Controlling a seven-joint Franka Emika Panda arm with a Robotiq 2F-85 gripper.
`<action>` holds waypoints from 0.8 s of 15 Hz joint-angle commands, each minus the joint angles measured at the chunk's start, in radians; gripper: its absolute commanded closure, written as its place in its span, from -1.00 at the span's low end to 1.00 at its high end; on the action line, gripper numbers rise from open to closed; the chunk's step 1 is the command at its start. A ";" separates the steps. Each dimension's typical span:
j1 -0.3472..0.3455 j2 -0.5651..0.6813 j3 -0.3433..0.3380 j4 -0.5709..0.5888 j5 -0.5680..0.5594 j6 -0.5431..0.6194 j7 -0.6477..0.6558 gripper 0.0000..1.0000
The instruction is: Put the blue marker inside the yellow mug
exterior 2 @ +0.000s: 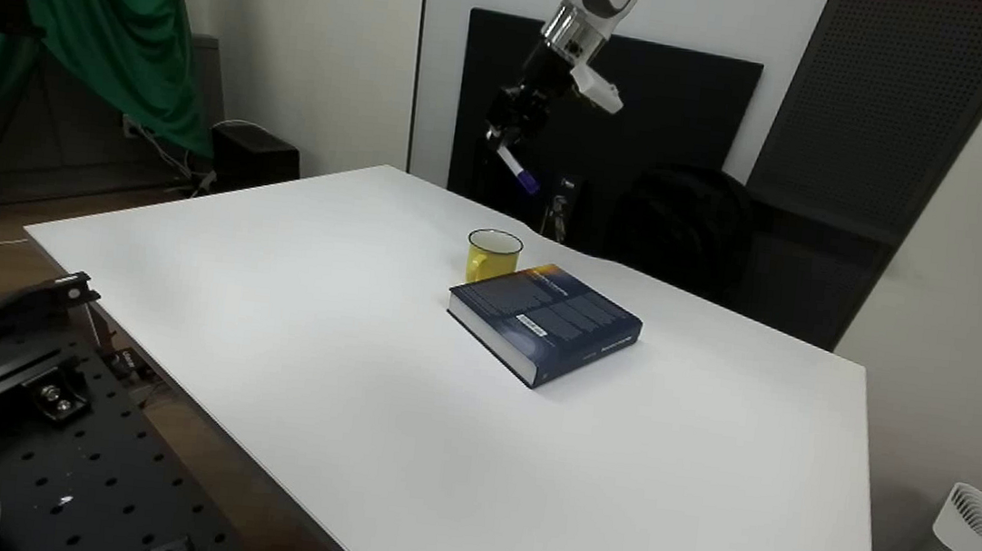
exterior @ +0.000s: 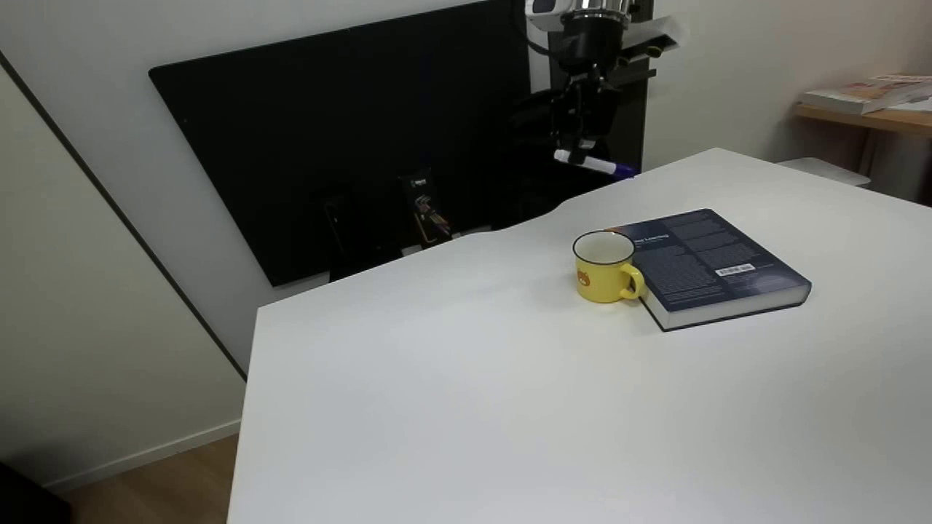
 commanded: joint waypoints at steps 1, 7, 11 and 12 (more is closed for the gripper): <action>-0.025 0.116 0.037 0.130 0.095 -0.106 -0.131 0.88; -0.049 0.232 0.067 0.225 0.235 -0.273 -0.327 0.88; -0.053 0.263 0.070 0.252 0.224 -0.277 -0.477 0.88; -0.054 0.269 0.067 0.258 0.220 -0.275 -0.512 0.88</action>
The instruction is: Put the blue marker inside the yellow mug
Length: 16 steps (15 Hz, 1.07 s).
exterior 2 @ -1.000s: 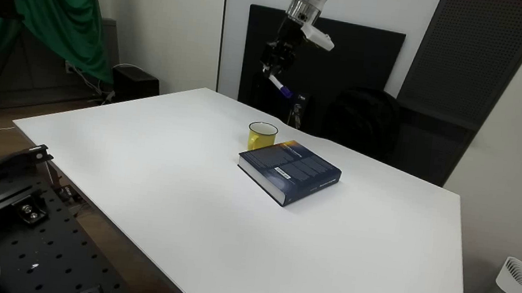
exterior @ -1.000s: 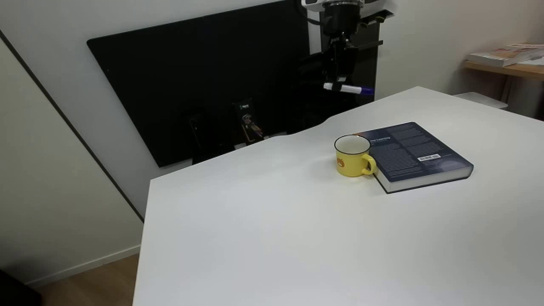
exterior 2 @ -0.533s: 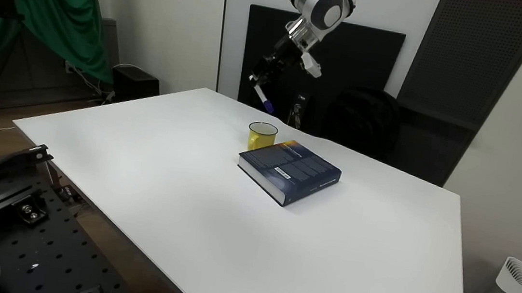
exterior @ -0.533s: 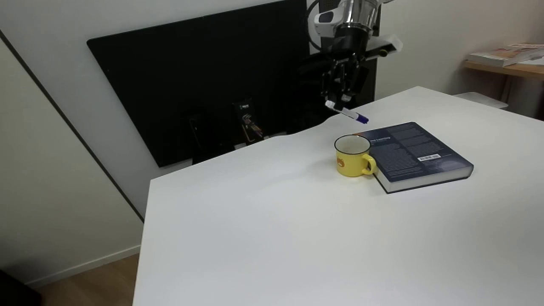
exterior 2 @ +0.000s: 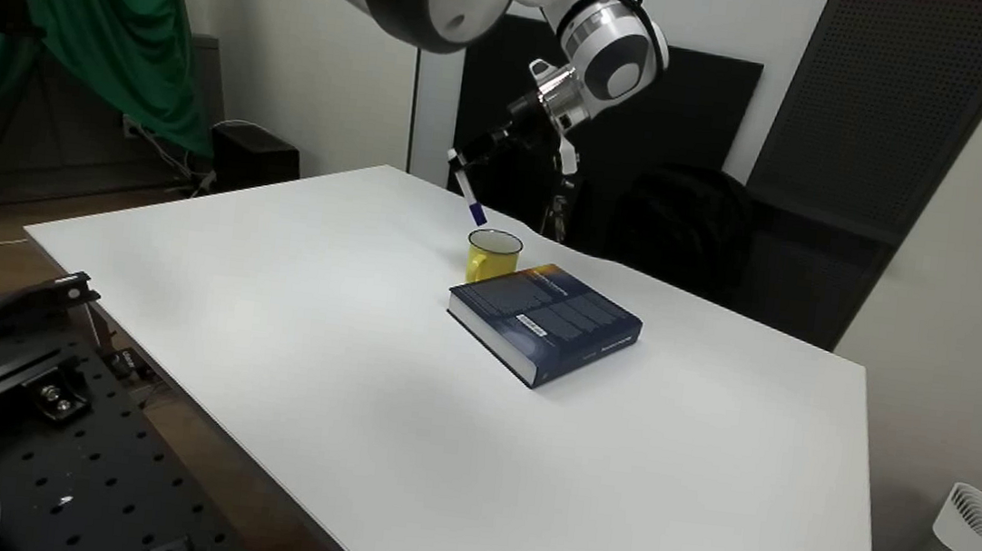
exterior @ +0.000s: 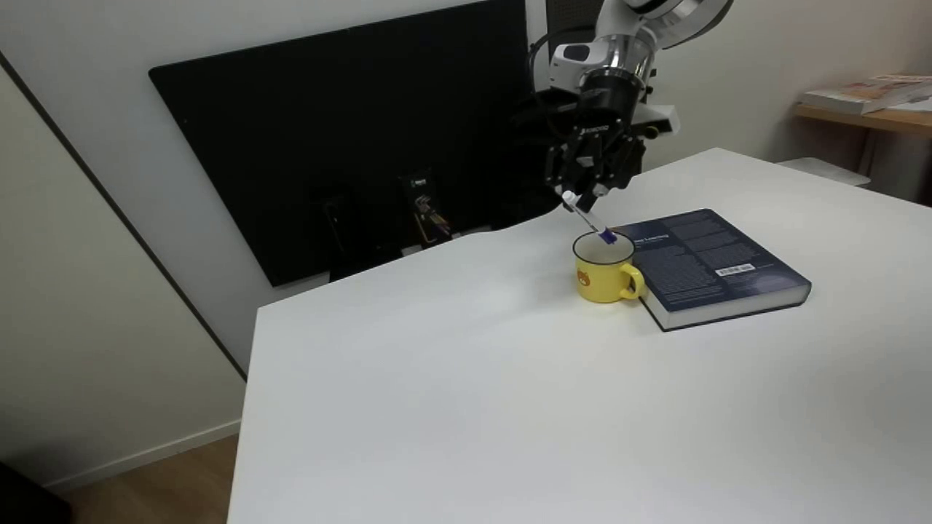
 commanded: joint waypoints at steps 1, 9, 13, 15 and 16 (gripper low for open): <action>-0.002 0.073 0.014 0.114 -0.012 -0.028 -0.120 0.88; 0.001 0.134 -0.001 0.157 -0.020 0.000 -0.332 0.88; -0.006 0.150 -0.015 0.153 -0.020 0.012 -0.368 0.88; -0.010 0.150 -0.027 0.156 -0.022 0.013 -0.380 0.88; -0.012 0.149 -0.032 0.156 -0.021 0.014 -0.384 0.88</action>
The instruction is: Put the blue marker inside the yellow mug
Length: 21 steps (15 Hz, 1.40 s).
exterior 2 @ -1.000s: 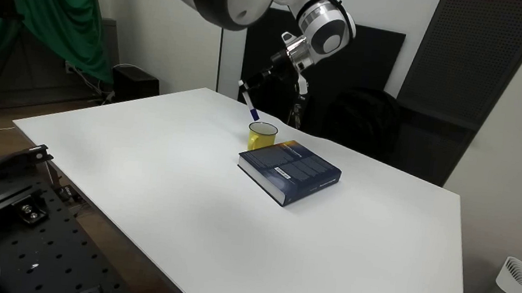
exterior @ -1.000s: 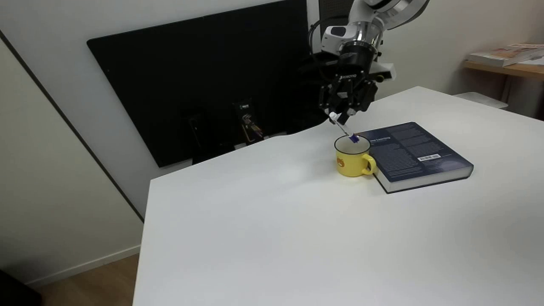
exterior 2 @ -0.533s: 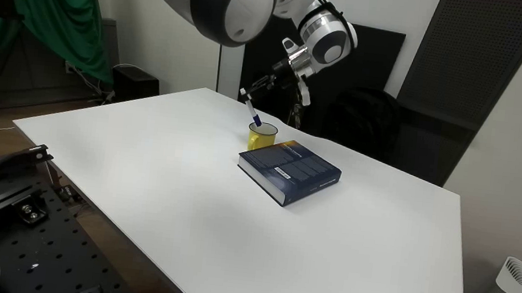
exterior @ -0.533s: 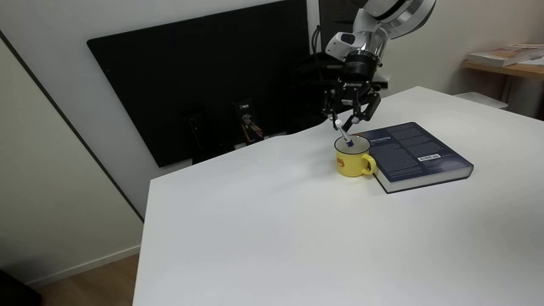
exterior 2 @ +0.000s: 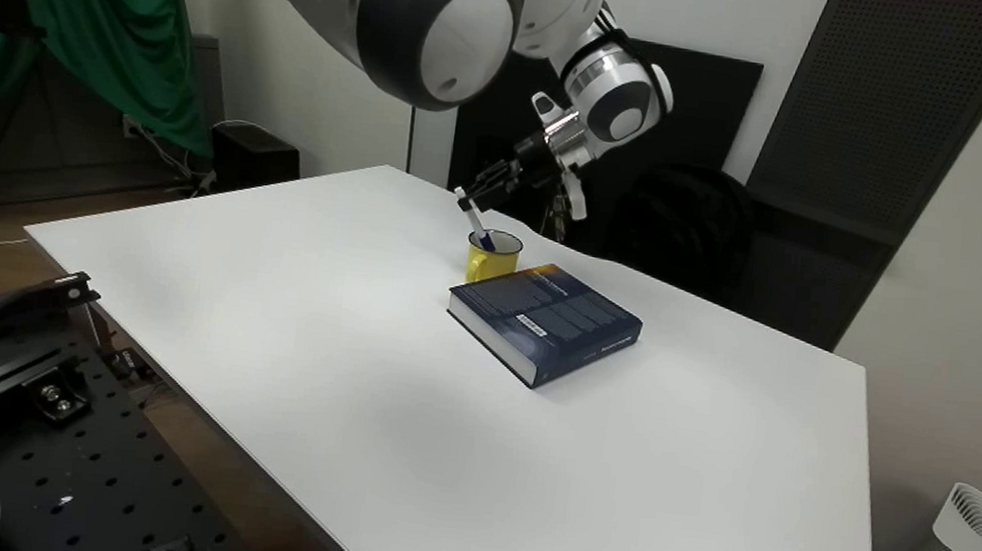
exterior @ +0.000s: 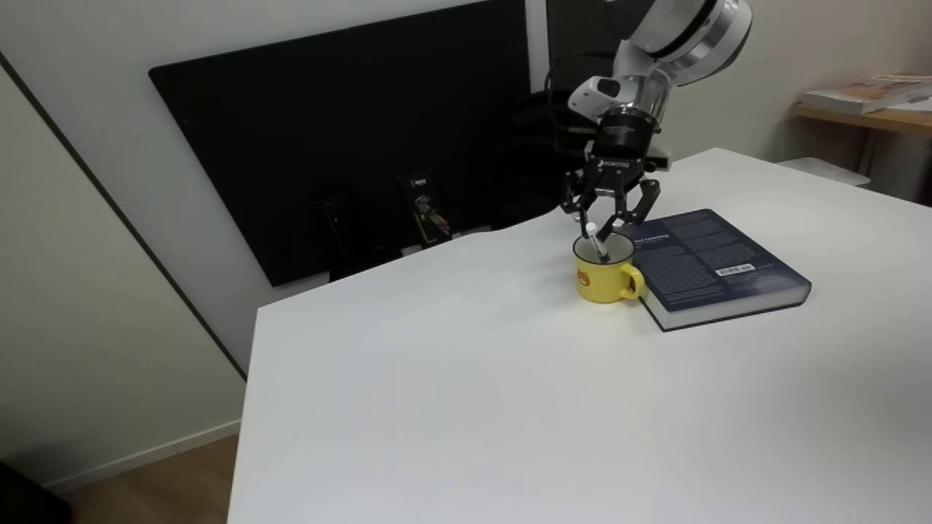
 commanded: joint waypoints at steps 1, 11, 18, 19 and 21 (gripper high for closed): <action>-0.004 0.042 -0.008 0.084 -0.014 -0.012 -0.027 0.88; -0.009 0.035 -0.050 0.079 -0.016 -0.008 -0.020 -0.52; 0.067 -0.056 -0.167 0.086 -0.155 0.072 0.070 -1.00; 0.075 -0.069 -0.180 0.092 -0.184 0.084 0.034 -1.00; 0.086 -0.100 -0.204 0.095 -0.239 0.076 -0.045 -1.00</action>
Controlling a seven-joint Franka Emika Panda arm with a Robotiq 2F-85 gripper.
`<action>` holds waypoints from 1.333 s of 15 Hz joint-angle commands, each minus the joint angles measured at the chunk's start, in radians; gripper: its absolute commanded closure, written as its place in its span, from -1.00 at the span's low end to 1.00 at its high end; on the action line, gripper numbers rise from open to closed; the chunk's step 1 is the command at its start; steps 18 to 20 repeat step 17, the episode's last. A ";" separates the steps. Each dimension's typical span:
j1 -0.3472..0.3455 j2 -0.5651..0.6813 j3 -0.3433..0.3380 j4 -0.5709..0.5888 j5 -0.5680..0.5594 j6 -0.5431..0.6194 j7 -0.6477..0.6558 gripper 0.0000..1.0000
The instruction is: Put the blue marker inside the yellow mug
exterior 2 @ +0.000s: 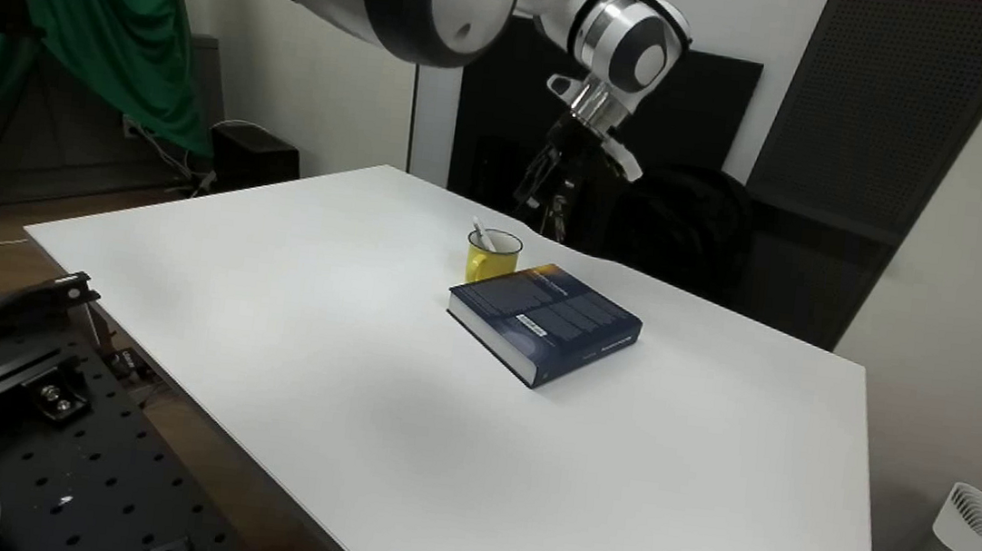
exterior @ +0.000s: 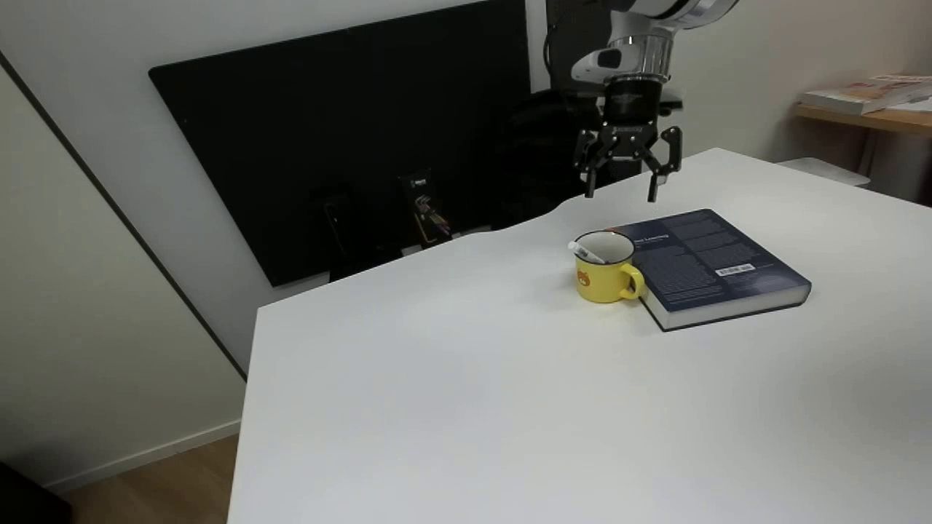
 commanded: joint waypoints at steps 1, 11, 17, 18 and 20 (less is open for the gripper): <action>0.024 -0.058 -0.047 0.022 -0.090 -0.027 -0.117 -1.00; 0.058 -0.147 0.223 0.010 -0.533 -0.041 -0.374 -1.00; 0.079 -0.117 0.211 0.050 -0.525 -0.051 -0.364 -1.00; 0.079 -0.117 0.211 0.050 -0.525 -0.051 -0.364 -1.00; 0.079 -0.117 0.211 0.050 -0.525 -0.051 -0.364 -1.00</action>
